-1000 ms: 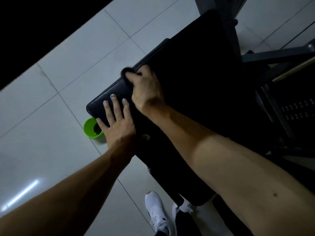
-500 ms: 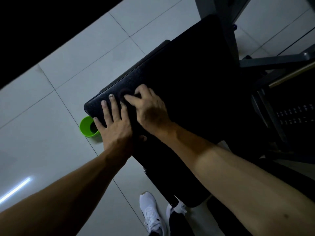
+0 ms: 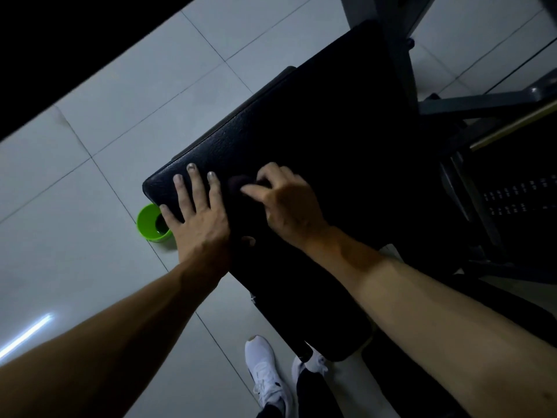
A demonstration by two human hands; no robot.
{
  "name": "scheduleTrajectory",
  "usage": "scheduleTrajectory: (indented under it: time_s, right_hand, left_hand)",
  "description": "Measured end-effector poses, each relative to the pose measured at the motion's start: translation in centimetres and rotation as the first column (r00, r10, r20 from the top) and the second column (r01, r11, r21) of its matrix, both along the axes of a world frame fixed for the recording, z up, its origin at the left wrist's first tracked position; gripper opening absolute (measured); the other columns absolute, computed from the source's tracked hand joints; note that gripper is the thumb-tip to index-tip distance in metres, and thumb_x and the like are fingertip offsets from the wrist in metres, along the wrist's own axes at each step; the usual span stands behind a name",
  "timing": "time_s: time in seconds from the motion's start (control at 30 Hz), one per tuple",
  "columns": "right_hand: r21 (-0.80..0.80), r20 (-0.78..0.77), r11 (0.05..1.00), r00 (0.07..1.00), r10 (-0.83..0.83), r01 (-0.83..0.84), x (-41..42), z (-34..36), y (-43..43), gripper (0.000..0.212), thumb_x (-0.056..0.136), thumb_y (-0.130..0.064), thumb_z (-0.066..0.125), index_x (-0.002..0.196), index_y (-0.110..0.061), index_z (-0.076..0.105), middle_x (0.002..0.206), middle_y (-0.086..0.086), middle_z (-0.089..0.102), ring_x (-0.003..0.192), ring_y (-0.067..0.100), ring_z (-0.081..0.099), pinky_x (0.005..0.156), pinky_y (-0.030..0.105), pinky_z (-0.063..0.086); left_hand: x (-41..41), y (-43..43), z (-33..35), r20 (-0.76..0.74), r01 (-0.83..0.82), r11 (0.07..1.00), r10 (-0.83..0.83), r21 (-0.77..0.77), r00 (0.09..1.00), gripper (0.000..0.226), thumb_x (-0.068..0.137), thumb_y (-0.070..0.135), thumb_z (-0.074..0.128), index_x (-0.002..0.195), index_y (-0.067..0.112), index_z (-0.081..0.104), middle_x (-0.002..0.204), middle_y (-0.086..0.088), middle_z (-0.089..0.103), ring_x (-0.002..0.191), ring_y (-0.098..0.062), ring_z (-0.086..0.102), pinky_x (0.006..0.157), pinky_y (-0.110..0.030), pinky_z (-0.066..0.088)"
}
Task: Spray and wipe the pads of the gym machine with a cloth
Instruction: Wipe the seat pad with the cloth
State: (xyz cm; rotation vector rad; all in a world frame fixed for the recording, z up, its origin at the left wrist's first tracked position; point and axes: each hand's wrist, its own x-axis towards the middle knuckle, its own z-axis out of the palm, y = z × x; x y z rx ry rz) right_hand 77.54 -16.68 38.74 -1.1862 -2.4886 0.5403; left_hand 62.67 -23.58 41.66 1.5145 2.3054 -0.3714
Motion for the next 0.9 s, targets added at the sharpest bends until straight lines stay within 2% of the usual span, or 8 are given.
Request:
scheduleTrajectory:
  time_s: [0.1, 0.2, 0.27, 0.37, 0.47, 0.6, 0.73, 0.9]
  right_hand:
    - [-0.034, -0.009, 0.937, 0.938, -0.347, 0.347, 4.7, -0.9, 3.9, 0.044, 0.092, -0.010, 0.054, 0.130, -0.025, 0.069, 0.125, 0.012, 0.058, 0.108, 0.036, 0.057, 0.091, 0.045, 0.051]
    - [-0.152, -0.090, 0.733, 0.730, -0.678, 0.662, 6.3, -1.7, 4.6, 0.043, 0.093, -0.004, 0.055, 0.133, -0.011, 0.067, 0.127, 0.018, 0.056, 0.114, 0.035, 0.056, 0.101, 0.041, 0.044]
    - [-0.127, -0.151, 0.773, 0.758, -0.634, 0.622, 3.8, -2.0, 1.8, 0.045, 0.087, -0.001, 0.053, 0.130, -0.007, 0.068, 0.117, 0.020, 0.059, 0.104, 0.034, 0.057, 0.094, 0.041, 0.045]
    - [-0.103, -0.113, 0.957, 0.953, -0.281, 0.270, 1.0, -1.7, -4.0, 0.049, 0.086, -0.015, 0.047, 0.130, -0.014, 0.069, 0.117, 0.017, 0.059, 0.098, 0.037, 0.059, 0.084, 0.043, 0.052]
    - [-0.045, -0.043, 0.998, 0.998, -0.040, 0.038, 2.9, -1.3, -3.9, 0.046, 0.089, -0.028, 0.045, 0.125, -0.020, 0.073, 0.113, 0.015, 0.063, 0.091, 0.039, 0.061, 0.074, 0.042, 0.055]
    - [0.036, -0.027, 0.952, 0.953, -0.302, 0.302, 7.3, -2.1, 0.7, 0.046, 0.086, -0.009, 0.058, 0.131, -0.017, 0.069, 0.117, 0.017, 0.059, 0.103, 0.040, 0.060, 0.088, 0.047, 0.054]
    - [-0.056, -0.074, 0.785, 0.781, -0.620, 0.617, 6.0, -2.7, -0.1, 0.046, 0.089, -0.004, 0.064, 0.135, -0.012, 0.067, 0.118, 0.017, 0.058, 0.107, 0.039, 0.058, 0.096, 0.045, 0.047]
    - [-0.110, -0.105, 0.962, 0.960, -0.260, 0.249, 1.3, -3.0, -10.8, 0.040, 0.092, -0.009, 0.065, 0.131, -0.018, 0.067, 0.119, 0.013, 0.058, 0.106, 0.033, 0.057, 0.081, 0.044, 0.055]
  left_hand:
    - [-0.2, 0.0, -0.1, 0.017, -0.004, 1.000, 0.004, 0.003, 1.000, 0.149, 0.062, 0.063, 0.087, 0.159, 0.023, -0.019, 0.161, -0.005, -0.041, 0.149, -0.032, -0.035, 0.120, -0.070, 0.000]
    - [-0.3, -0.1, -0.2, 0.027, 0.001, 1.000, -0.001, 0.004, 1.000, 0.147, 0.064, 0.062, 0.087, 0.160, 0.022, -0.017, 0.161, -0.005, -0.042, 0.149, -0.032, -0.036, 0.121, -0.069, -0.002]
    - [-0.2, 0.0, -0.2, 0.025, -0.001, 1.000, 0.001, 0.015, 1.000, 0.147, 0.063, 0.062, 0.087, 0.160, 0.022, -0.017, 0.161, -0.005, -0.041, 0.149, -0.032, -0.035, 0.120, -0.069, -0.002]
    - [0.0, 0.0, -0.2, 0.007, -0.010, 1.000, 0.010, 0.012, 1.000, 0.147, 0.063, 0.063, 0.087, 0.159, 0.022, -0.017, 0.161, -0.005, -0.041, 0.150, -0.032, -0.034, 0.121, -0.069, -0.001]
    - [0.1, -0.1, -0.3, 0.005, -0.008, 1.000, 0.008, 0.027, 1.000, 0.146, 0.064, 0.063, 0.086, 0.160, 0.023, -0.016, 0.162, -0.004, -0.039, 0.151, -0.031, -0.032, 0.121, -0.068, 0.001]
    - [-0.1, -0.6, -0.6, 0.012, 0.004, 0.997, -0.005, 0.080, 1.000, 0.146, 0.063, 0.062, 0.087, 0.160, 0.025, -0.016, 0.164, -0.003, -0.036, 0.152, -0.030, -0.030, 0.122, -0.067, 0.000]
    - [-0.5, -1.0, -0.9, 0.023, 0.021, 0.991, -0.024, 0.134, 0.999, 0.145, 0.063, 0.063, 0.087, 0.160, 0.026, -0.014, 0.166, -0.002, -0.031, 0.154, -0.029, -0.027, 0.123, -0.065, -0.001]
    - [0.1, -3.6, -1.6, 0.016, 0.122, 0.948, -0.133, 0.292, 0.991, 0.114, 0.078, 0.048, 0.082, 0.163, 0.018, 0.014, 0.171, -0.012, -0.008, 0.157, -0.036, -0.009, 0.122, -0.067, 0.006]
